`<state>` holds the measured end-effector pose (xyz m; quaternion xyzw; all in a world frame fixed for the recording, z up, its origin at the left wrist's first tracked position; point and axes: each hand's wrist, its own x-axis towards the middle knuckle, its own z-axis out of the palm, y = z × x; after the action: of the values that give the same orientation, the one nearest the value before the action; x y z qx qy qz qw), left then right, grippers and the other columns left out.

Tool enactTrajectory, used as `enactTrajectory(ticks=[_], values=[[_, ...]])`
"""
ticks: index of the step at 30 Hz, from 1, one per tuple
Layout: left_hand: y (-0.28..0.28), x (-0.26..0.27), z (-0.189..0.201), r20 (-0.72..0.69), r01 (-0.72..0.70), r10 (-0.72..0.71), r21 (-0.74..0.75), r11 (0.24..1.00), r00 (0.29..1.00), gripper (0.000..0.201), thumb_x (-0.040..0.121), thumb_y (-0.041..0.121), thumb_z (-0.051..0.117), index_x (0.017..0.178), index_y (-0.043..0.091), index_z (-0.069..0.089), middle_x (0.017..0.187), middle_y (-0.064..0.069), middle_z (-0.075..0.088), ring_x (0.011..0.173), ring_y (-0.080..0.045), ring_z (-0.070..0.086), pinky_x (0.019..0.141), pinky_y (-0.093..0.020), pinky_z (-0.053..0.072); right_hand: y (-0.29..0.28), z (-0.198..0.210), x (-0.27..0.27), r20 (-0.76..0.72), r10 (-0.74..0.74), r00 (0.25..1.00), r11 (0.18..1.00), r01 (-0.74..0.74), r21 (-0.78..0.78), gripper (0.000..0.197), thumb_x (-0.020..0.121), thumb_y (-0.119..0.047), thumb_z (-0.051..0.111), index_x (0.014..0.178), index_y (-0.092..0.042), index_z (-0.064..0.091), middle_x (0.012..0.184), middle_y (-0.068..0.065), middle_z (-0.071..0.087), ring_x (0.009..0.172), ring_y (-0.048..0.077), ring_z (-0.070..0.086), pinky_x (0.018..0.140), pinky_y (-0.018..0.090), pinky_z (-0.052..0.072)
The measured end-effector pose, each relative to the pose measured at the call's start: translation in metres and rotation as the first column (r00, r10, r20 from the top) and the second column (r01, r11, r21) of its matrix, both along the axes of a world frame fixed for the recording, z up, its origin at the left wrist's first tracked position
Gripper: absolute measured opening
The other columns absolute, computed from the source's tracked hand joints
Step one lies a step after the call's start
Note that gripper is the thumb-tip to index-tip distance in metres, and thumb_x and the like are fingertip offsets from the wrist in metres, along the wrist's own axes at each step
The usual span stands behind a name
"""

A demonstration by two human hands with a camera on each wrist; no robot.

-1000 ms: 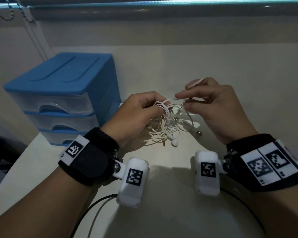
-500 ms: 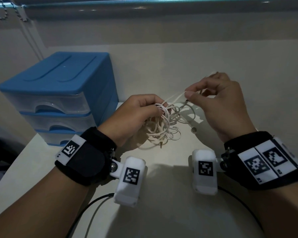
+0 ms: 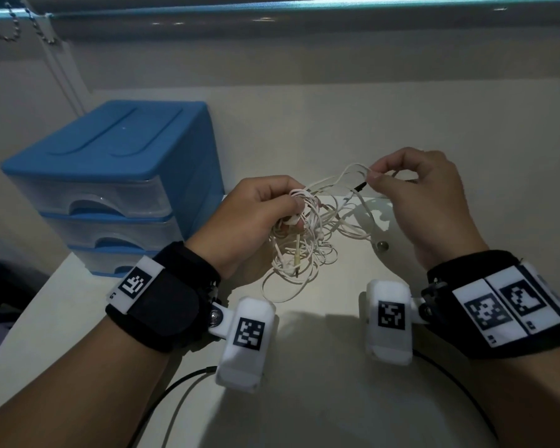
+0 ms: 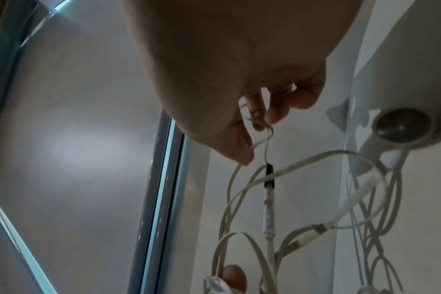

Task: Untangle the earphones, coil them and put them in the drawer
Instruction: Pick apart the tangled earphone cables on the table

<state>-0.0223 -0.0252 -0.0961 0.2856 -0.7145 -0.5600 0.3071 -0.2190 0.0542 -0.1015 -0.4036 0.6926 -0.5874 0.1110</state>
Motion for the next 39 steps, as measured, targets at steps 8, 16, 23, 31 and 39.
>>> enactTrajectory(ticks=[8,16,23,31,39], values=[[-0.002,0.001,-0.001,0.017,-0.001,0.001,-0.006,1.0,1.0,0.018,0.096,0.004,0.058,0.091,0.006,0.074,0.083,-0.014,0.068,0.076,-0.021,0.062,0.074,-0.033,0.052,0.0,0.0,0.007,-0.054,0.256,0.965,0.965,-0.252,0.067,0.003,0.088,-0.025,0.075,0.086,-0.027,0.078,0.106,-0.003,0.05,0.074,0.007,0.052,0.073,0.013,0.043],[-0.003,0.002,-0.001,0.023,0.005,-0.004,-0.014,1.0,1.0,0.017,0.091,0.009,0.059,0.087,0.009,0.075,0.084,-0.014,0.07,0.077,-0.022,0.064,0.078,-0.038,0.051,0.003,0.001,0.008,-0.129,0.368,0.921,0.929,-0.359,0.086,0.017,0.087,-0.012,0.075,0.086,-0.029,0.078,0.112,0.005,0.057,0.085,0.008,0.055,0.088,0.021,0.044],[-0.003,0.001,0.0,0.008,0.009,-0.009,0.007,1.0,1.0,0.017,0.086,0.014,0.057,0.086,0.013,0.074,0.08,-0.01,0.066,0.077,-0.022,0.059,0.077,-0.039,0.048,0.009,0.006,0.013,-0.102,0.5,0.86,0.86,-0.48,0.173,0.032,0.081,-0.005,0.077,0.096,-0.033,0.078,0.113,0.008,0.055,0.08,0.014,0.054,0.065,0.008,0.044],[-0.002,0.002,0.0,0.023,0.029,-0.029,0.0,1.0,0.999,0.02,0.097,0.0,0.049,0.094,-0.001,0.069,0.08,-0.009,0.068,0.071,-0.014,0.062,0.065,-0.023,0.051,0.004,0.001,0.011,-0.146,0.415,0.898,0.908,-0.399,0.124,0.008,0.089,-0.021,0.077,0.085,-0.028,0.079,0.082,-0.011,0.045,0.068,0.011,0.046,0.058,0.015,0.042],[-0.001,-0.002,-0.001,-0.01,0.002,-0.002,0.002,1.0,1.0,0.019,0.1,0.007,0.056,0.089,0.006,0.072,0.077,-0.005,0.062,0.072,-0.012,0.058,0.07,-0.021,0.051,0.0,0.001,0.01,-0.161,0.205,0.965,0.976,-0.214,-0.039,0.011,0.089,-0.025,0.076,0.08,-0.031,0.076,0.106,0.011,0.055,0.076,0.011,0.049,0.07,0.014,0.04]])
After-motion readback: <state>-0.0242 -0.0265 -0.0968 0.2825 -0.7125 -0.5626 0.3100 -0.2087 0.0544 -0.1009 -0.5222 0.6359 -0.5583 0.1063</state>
